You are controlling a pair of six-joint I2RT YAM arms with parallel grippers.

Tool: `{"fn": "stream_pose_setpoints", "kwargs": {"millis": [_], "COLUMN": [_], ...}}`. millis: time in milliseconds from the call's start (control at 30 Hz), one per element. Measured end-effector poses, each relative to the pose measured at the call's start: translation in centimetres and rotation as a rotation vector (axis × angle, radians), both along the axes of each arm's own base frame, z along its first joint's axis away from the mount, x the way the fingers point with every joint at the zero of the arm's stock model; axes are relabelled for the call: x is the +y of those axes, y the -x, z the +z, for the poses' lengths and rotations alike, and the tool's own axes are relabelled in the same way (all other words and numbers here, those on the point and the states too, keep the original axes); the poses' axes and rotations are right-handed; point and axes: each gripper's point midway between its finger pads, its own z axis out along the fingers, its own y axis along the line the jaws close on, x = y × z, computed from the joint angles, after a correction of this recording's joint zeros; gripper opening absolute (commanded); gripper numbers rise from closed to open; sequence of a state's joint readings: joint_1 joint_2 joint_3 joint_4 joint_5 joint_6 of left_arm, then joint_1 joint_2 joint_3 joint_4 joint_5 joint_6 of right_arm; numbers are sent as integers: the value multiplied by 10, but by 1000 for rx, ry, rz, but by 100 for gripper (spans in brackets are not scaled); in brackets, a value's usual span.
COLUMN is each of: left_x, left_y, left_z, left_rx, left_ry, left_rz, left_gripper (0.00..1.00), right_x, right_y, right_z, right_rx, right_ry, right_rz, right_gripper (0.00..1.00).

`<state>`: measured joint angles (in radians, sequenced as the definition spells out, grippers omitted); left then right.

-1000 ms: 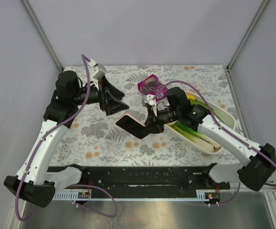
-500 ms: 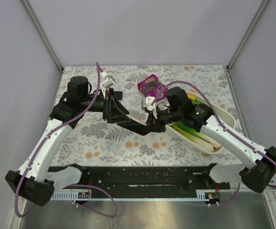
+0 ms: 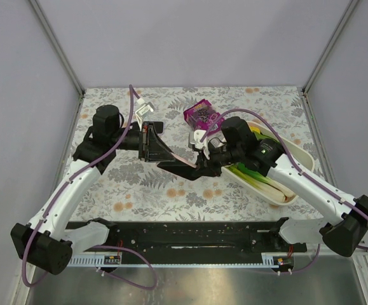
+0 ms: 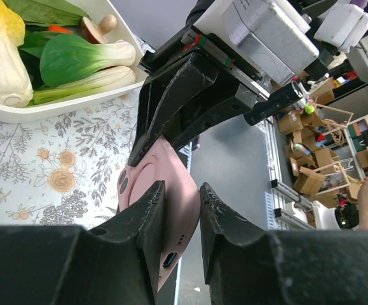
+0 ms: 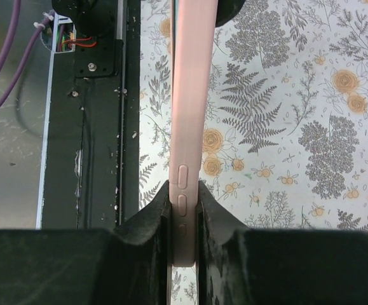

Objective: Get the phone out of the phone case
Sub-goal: Remove the phone case from the phone.

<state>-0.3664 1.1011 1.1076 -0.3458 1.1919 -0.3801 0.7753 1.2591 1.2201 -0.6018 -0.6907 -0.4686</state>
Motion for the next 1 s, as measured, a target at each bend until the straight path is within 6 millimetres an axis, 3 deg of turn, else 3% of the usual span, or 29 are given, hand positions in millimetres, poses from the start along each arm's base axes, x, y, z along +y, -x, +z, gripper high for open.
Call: {"fn": "stream_pose_setpoints", "kwargs": {"millis": [33, 1000], "left_x": [-1, 9], "left_y": [0, -20], "left_z": [-1, -9], "left_rx": [9, 256], "left_ry": [6, 117], "left_rz": [-1, 96], "left_gripper": [0, 0], "right_x": [0, -3], "right_y": [0, -14], "right_z": [0, 1], "right_rx": [0, -133], "right_ry": [3, 111], "right_rz": [-2, -59], "right_gripper": [0, 0]}}
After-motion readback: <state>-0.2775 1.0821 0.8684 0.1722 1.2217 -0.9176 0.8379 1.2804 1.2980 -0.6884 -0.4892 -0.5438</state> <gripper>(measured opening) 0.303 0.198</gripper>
